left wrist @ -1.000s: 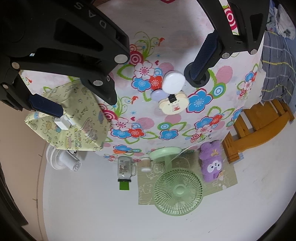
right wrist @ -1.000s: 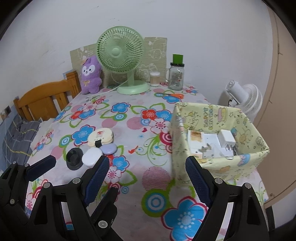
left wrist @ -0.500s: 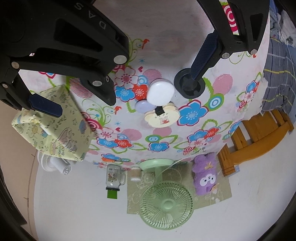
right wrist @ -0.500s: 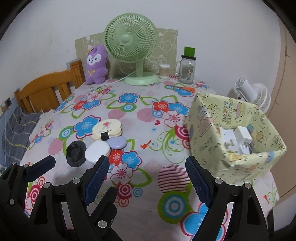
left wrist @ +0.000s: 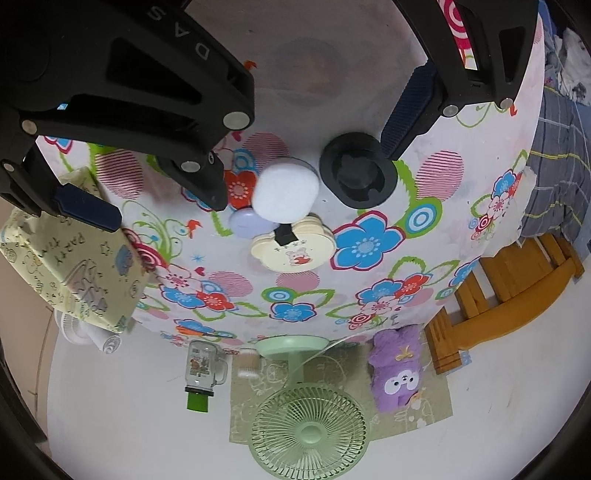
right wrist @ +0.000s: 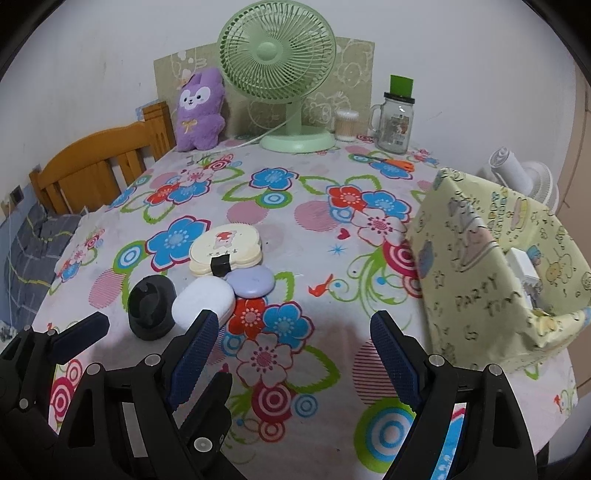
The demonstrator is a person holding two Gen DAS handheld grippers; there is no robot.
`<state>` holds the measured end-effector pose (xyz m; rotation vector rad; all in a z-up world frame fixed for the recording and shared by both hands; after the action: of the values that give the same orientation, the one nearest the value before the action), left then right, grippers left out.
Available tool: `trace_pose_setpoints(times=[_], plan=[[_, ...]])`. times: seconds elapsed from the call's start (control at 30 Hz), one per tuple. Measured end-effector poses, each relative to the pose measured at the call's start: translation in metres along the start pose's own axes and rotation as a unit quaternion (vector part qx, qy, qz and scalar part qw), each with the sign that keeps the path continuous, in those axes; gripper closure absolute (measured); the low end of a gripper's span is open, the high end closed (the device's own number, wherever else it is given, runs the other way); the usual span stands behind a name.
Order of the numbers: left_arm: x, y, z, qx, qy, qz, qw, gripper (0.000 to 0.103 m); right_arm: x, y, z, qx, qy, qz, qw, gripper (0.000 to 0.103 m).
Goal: Organize rigid objects
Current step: 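Reach right tool to the white round earbud case while left tool approaches the lavender oval case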
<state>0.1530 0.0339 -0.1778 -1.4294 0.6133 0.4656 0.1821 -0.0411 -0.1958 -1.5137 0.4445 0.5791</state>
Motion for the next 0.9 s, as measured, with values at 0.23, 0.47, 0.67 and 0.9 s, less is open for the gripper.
trace_pose_setpoints(times=[0.23, 0.47, 0.67, 0.9], plan=[[0.013, 0.002, 0.01, 0.0, -0.002, 0.01, 1.0, 0.004, 0.016, 0.001, 0.008, -0.002, -0.005, 0.012, 1.0, 0.016], [0.023, 0.006, 0.022, -0.006, -0.004, 0.028, 0.9996, 0.004, 0.031, 0.003, 0.02, -0.009, -0.014, 0.03, 0.999, 0.016], [0.028, 0.009, 0.034, -0.015, -0.007, 0.039, 0.9991, 0.004, 0.039, 0.004, 0.034, -0.017, -0.026, 0.04, 0.999, 0.016], [0.036, 0.013, 0.05, -0.036, 0.003, 0.059, 0.9976, 0.004, 0.047, 0.004, 0.052, -0.026, -0.048, 0.054, 0.997, 0.016]])
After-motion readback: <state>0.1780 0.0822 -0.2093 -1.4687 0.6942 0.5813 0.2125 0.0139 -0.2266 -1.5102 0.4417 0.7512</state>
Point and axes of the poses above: each gripper's, at about its wrist camera, not at the fingertips, and x roughly the way its jaws point, z to its left, y to its underside, the point moved 8 cm from there along x, roughly the way its jaws point, and after that the axes turned 7 degrees about -z, right-handed, at the moved point
